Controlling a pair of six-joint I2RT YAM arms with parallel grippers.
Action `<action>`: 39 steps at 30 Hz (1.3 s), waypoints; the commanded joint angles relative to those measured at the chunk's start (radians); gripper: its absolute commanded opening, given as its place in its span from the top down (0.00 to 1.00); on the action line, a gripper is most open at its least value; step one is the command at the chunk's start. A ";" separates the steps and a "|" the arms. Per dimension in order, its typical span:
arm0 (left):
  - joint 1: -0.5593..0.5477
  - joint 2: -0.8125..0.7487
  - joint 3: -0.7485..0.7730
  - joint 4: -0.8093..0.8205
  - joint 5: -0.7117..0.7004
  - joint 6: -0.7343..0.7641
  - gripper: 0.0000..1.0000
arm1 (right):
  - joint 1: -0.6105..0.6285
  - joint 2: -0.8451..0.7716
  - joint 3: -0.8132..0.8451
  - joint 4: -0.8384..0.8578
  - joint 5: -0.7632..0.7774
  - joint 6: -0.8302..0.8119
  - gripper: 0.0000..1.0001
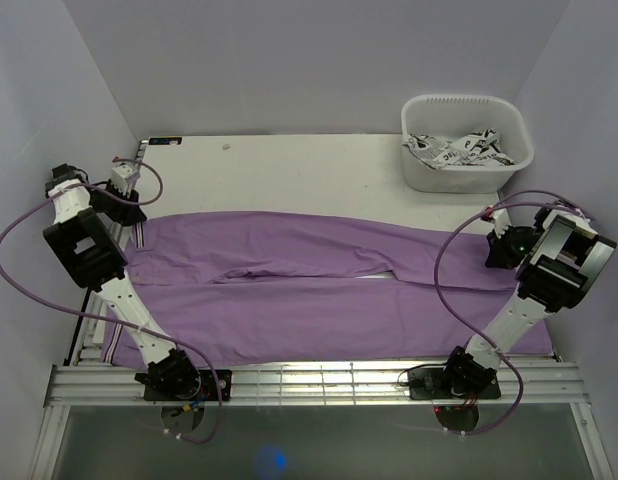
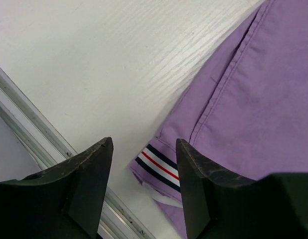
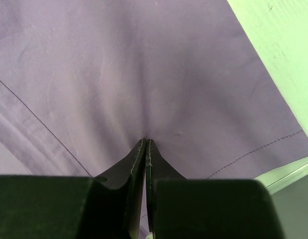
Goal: Fold and stack the trousers
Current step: Flatten the trousers out
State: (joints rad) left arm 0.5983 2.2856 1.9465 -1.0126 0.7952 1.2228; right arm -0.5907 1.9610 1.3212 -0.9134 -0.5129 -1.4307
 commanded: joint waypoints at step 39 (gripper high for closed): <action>-0.091 0.066 -0.138 -0.156 -0.165 0.294 0.76 | 0.080 0.257 0.029 -0.139 0.140 -0.171 0.29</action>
State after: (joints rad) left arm 0.5266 2.3219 1.8648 -1.0729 0.7353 1.5055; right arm -0.5453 2.0796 1.4803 -1.0023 -0.4778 -1.6527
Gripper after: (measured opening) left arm 0.250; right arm 0.814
